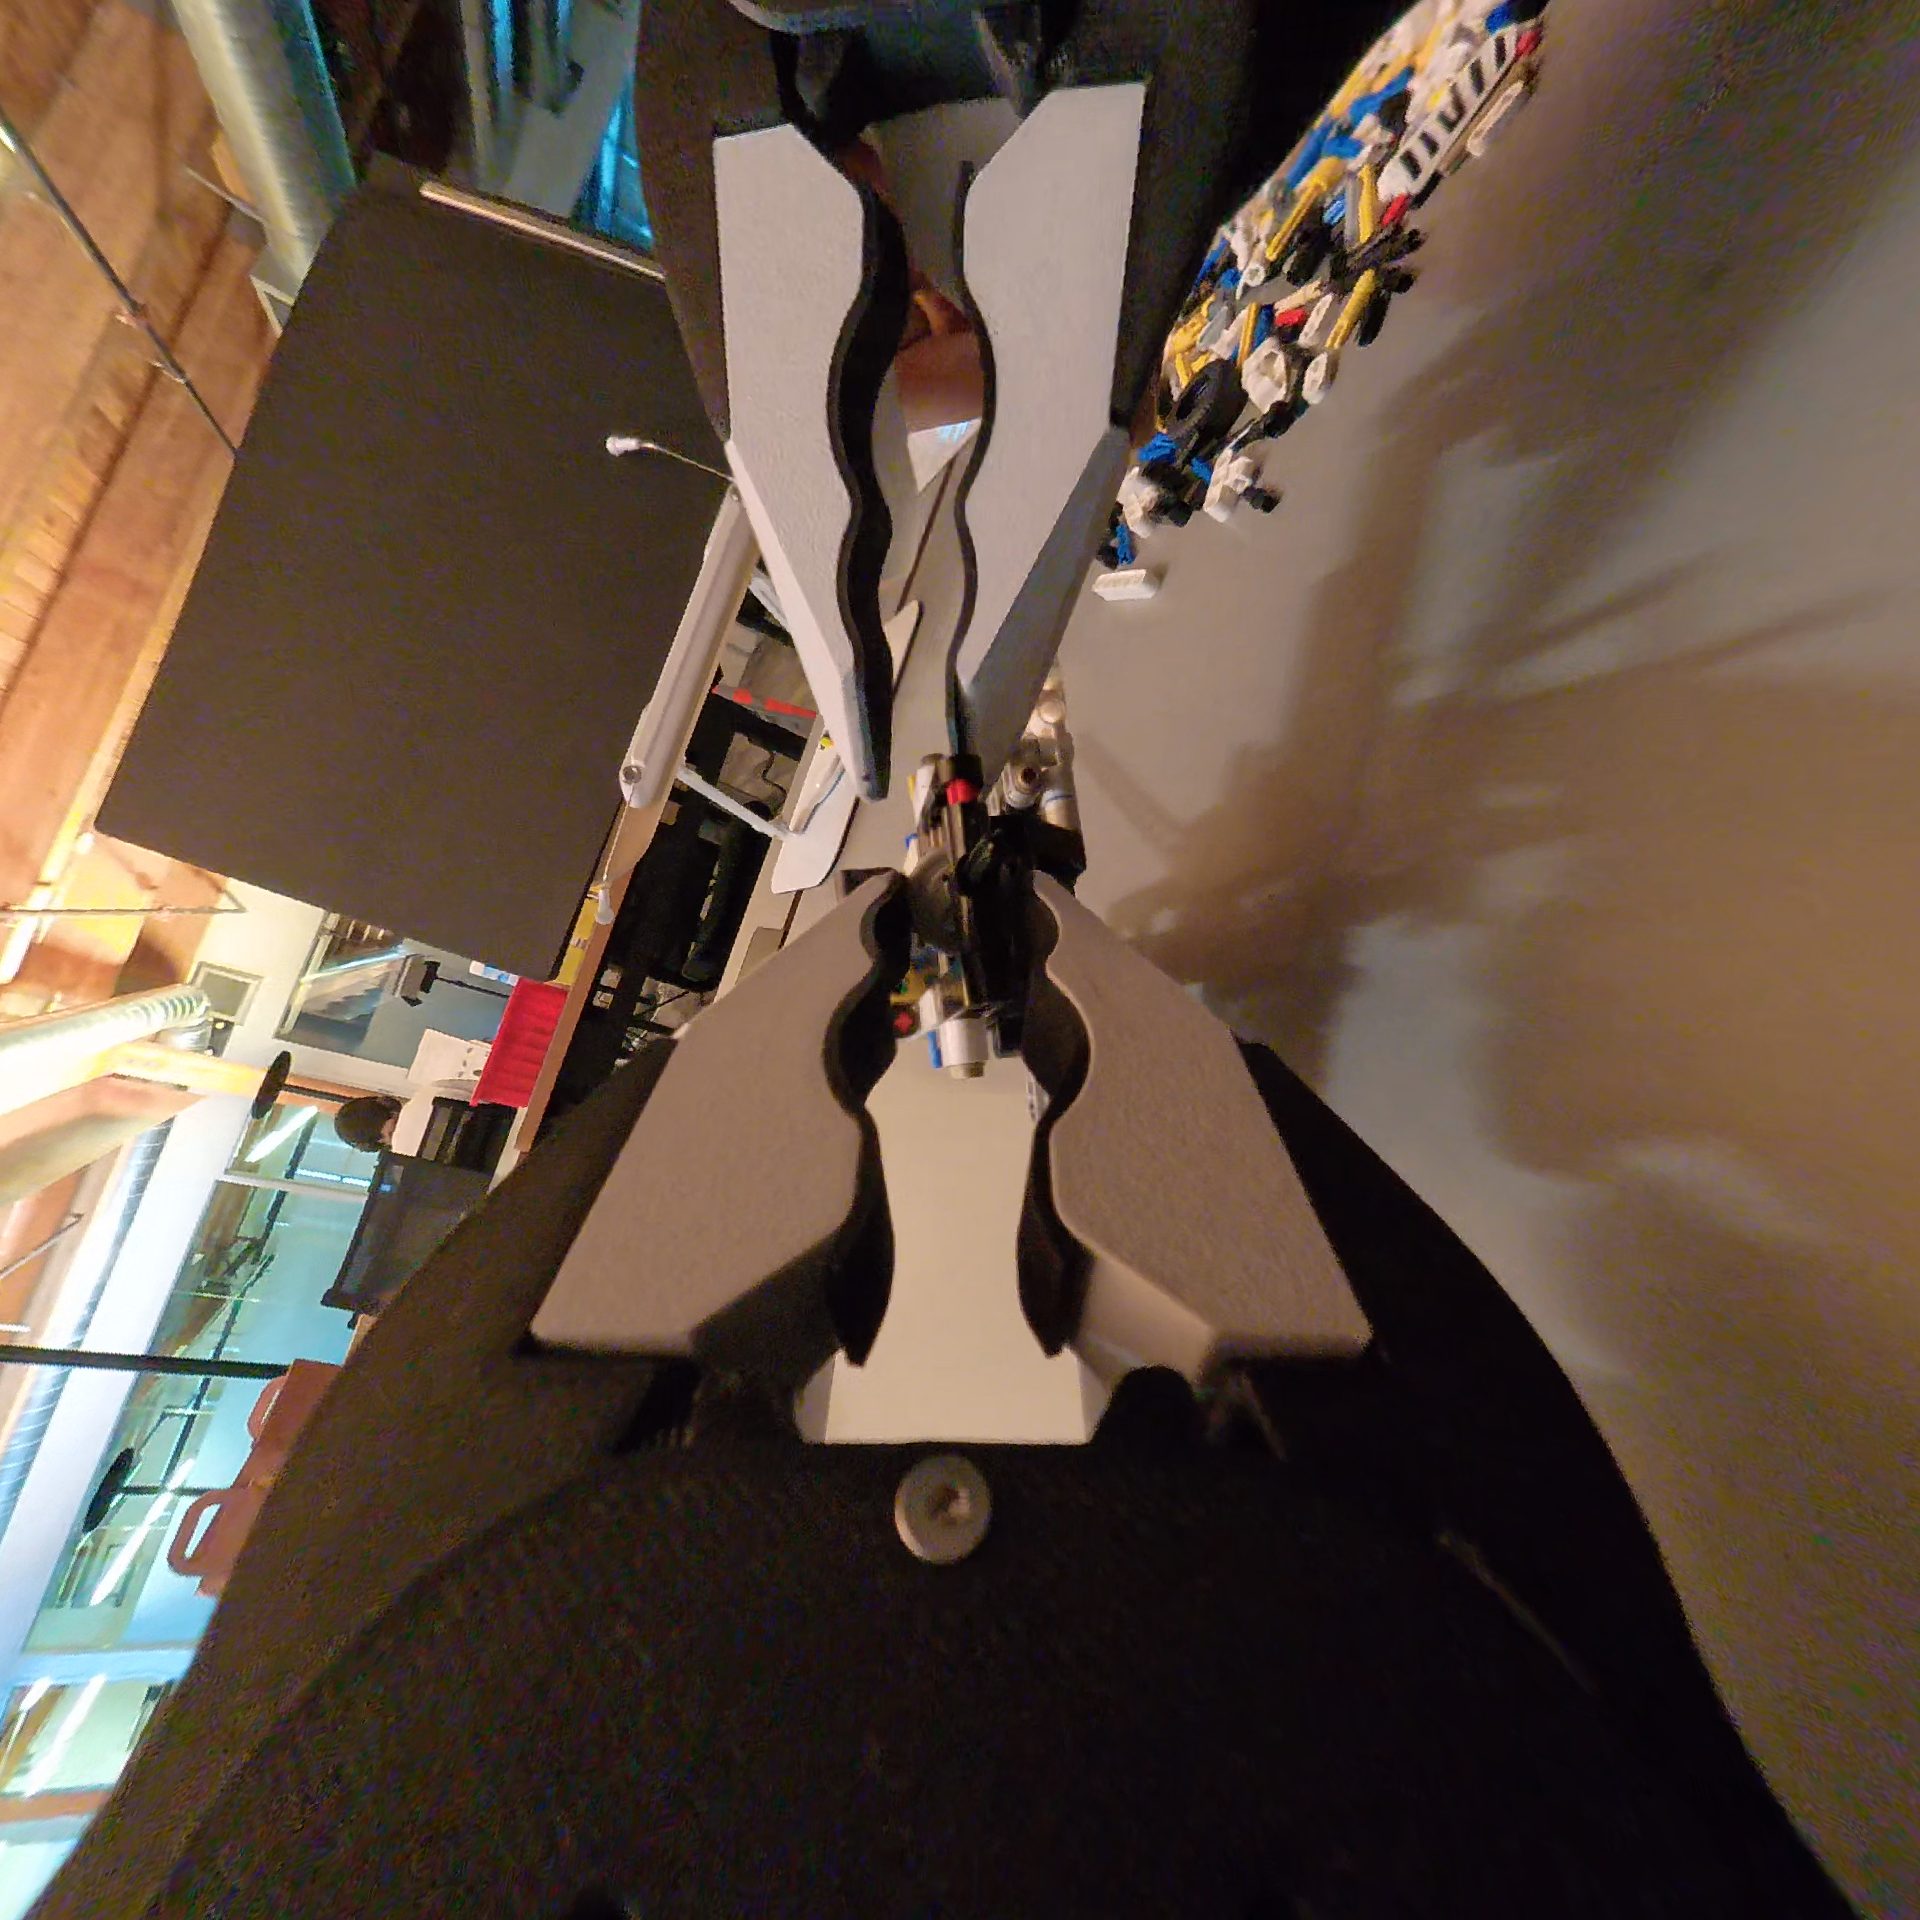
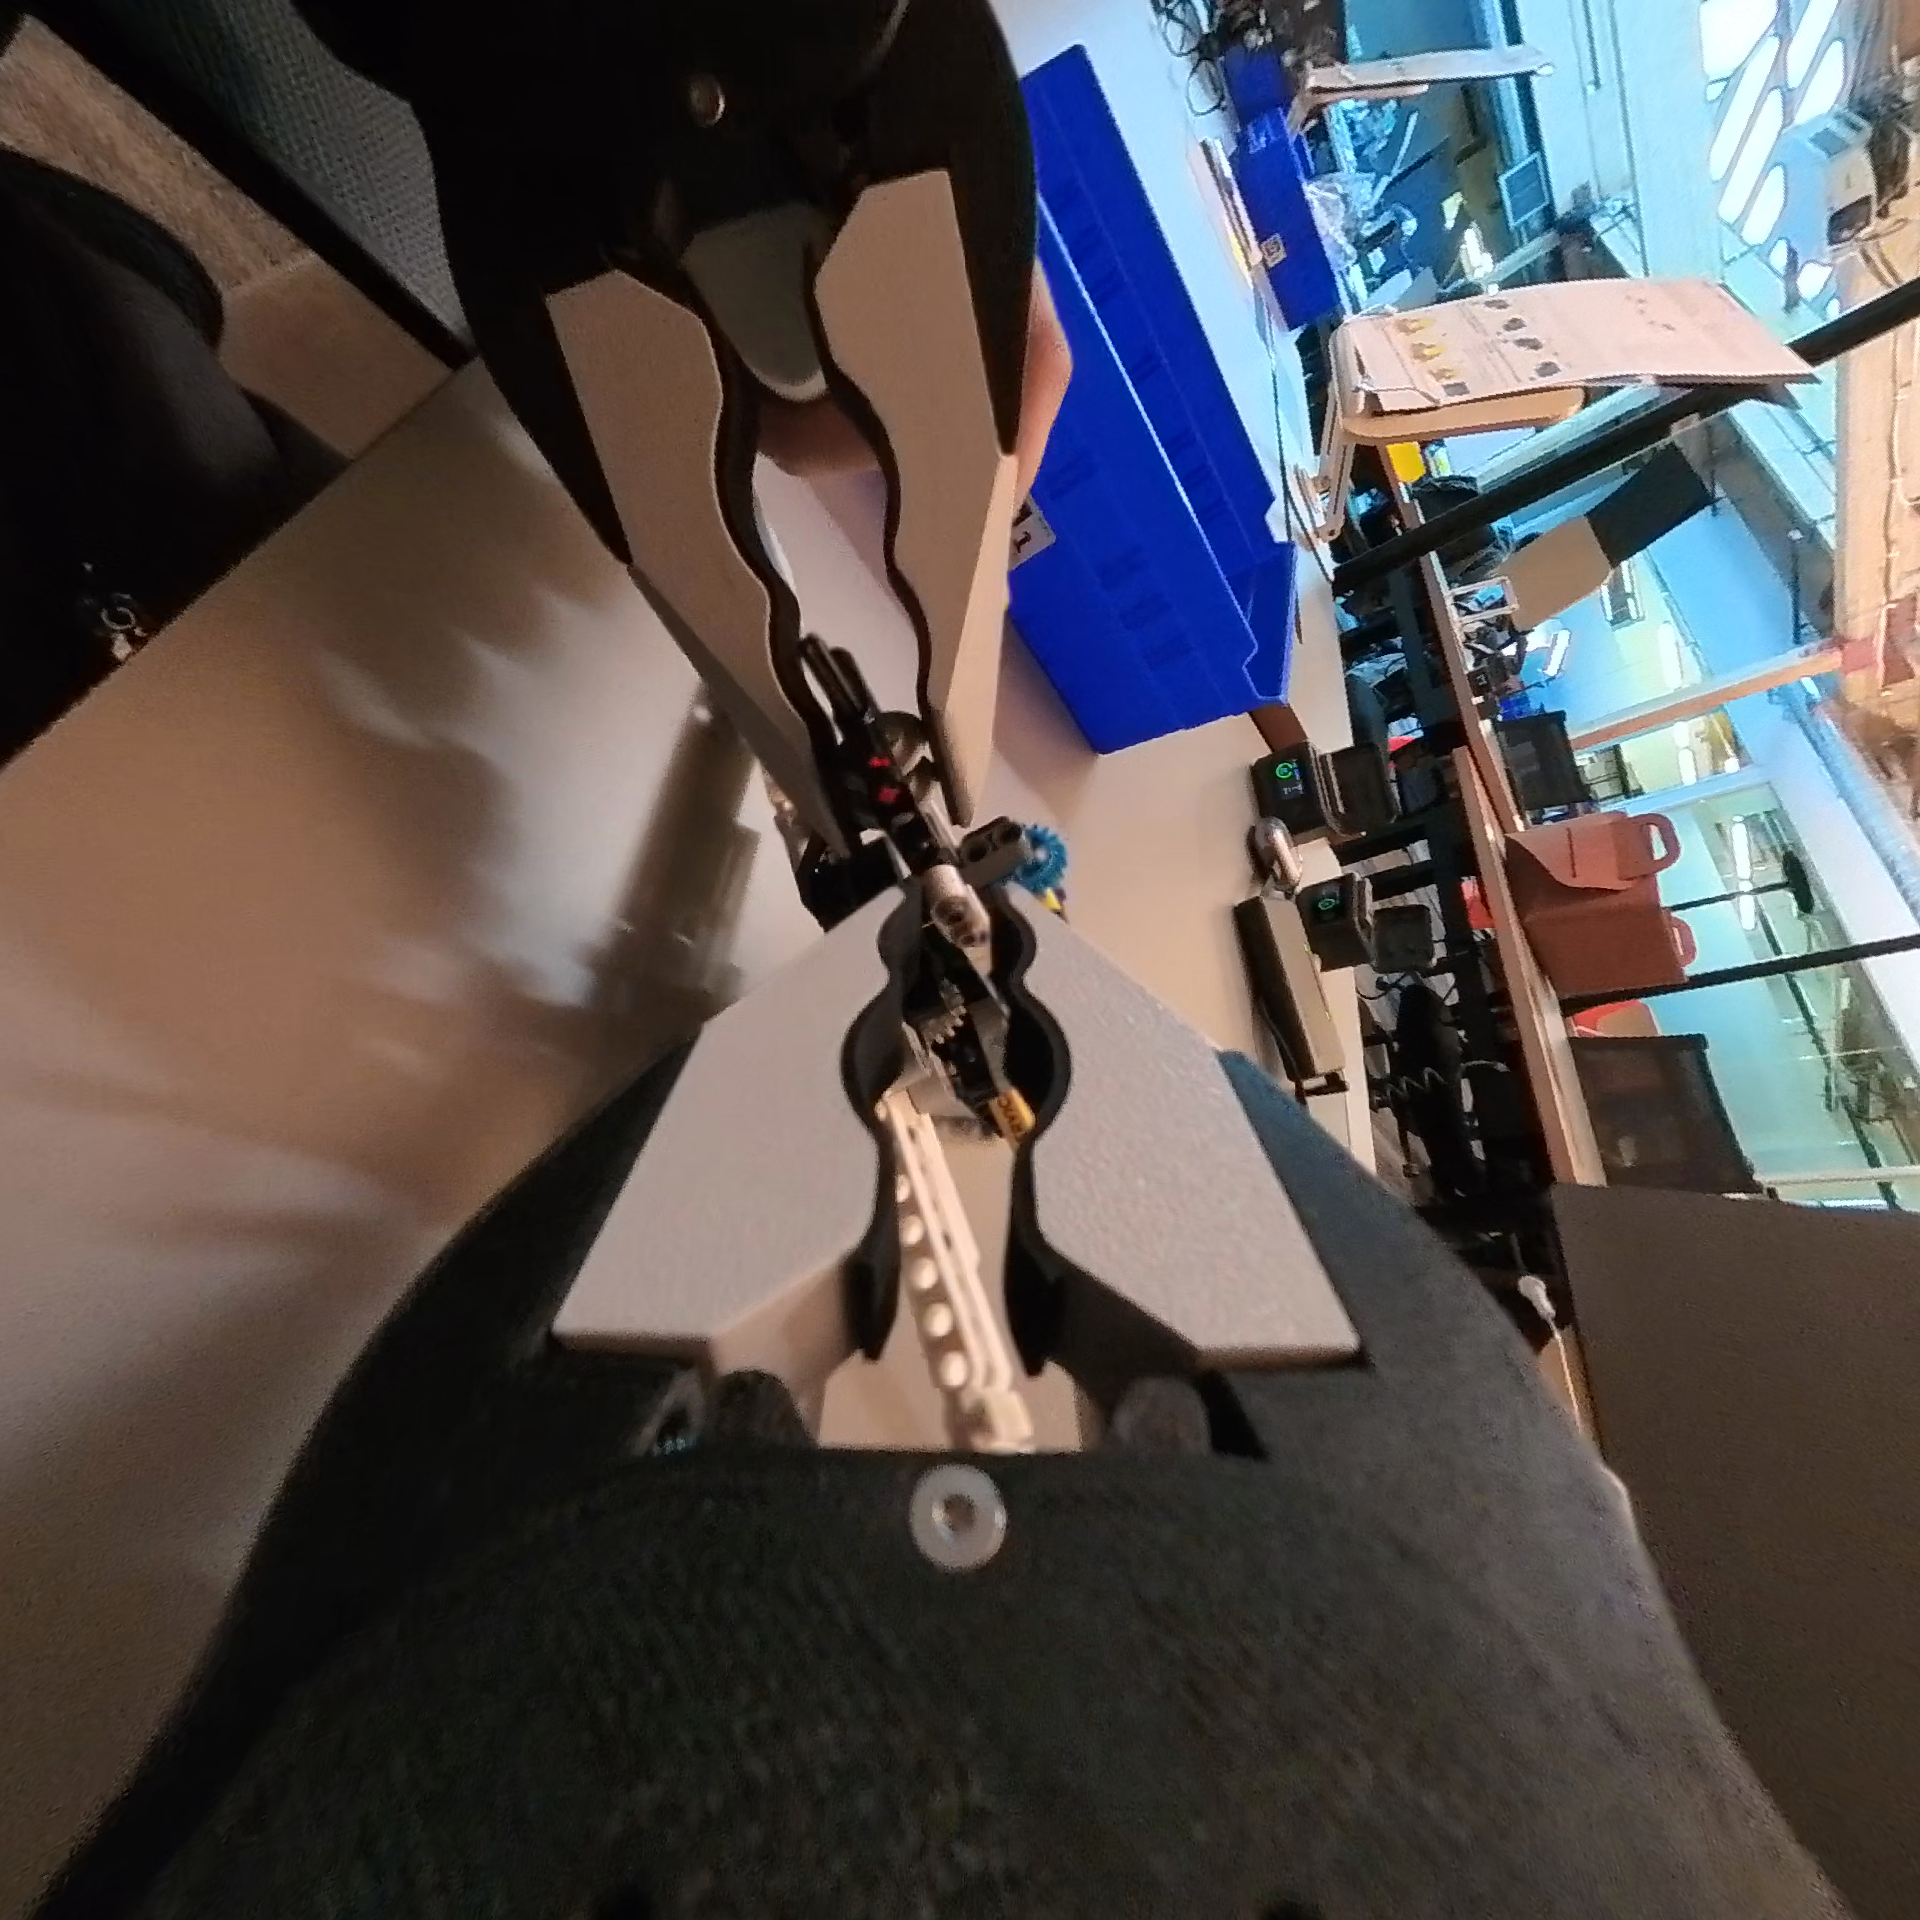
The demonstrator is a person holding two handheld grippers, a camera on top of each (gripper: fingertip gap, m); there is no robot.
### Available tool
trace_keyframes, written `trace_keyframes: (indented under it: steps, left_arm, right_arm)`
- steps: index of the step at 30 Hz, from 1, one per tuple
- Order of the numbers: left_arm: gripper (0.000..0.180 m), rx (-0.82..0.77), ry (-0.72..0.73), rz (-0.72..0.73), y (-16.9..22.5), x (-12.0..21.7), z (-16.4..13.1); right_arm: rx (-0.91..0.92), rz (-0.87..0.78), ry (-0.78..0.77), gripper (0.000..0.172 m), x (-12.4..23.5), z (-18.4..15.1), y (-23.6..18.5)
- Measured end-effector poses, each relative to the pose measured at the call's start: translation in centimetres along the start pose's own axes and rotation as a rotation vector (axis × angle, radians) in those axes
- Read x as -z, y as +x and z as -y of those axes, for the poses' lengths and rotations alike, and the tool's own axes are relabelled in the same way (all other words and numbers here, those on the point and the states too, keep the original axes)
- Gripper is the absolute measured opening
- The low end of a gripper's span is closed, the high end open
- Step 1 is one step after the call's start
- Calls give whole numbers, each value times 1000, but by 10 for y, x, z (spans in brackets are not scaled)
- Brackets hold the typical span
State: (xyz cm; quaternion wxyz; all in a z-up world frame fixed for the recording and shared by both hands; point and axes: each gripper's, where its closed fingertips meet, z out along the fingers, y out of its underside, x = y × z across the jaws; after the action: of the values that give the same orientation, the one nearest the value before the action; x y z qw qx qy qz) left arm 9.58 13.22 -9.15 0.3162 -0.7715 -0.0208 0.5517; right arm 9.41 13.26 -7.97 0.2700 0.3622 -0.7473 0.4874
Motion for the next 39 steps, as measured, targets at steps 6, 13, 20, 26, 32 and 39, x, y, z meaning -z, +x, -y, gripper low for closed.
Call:
trace_keyframes:
  steps: [6, 13, 20, 26, 32, 39]
  left_arm:
    - [16, 41, 26, -31, 2, 2, 1]
    - [15, 65, 36, -59, 7, 6, -4]
    - [23, 116, 77, 106, -16, 15, -8]
    - [12, 175, 121, 133, -20, 22, -8]
    - [6, 155, 148, 85, -20, 20, -8]
    - [5, 139, 150, 26, -18, 12, -10]
  right_arm:
    - [90, 90, -35, 6, -1, 2, -8]
    - [257, 99, -84, 7, -11, 0, -15]
    - [134, 60, -47, 6, -14, 6, -2]
    - [47, 60, 5, 6, -13, 6, 5]
    - [31, 81, 20, 6, -12, 5, 9]
    - [62, 78, -17, 7, -14, -4, 7]
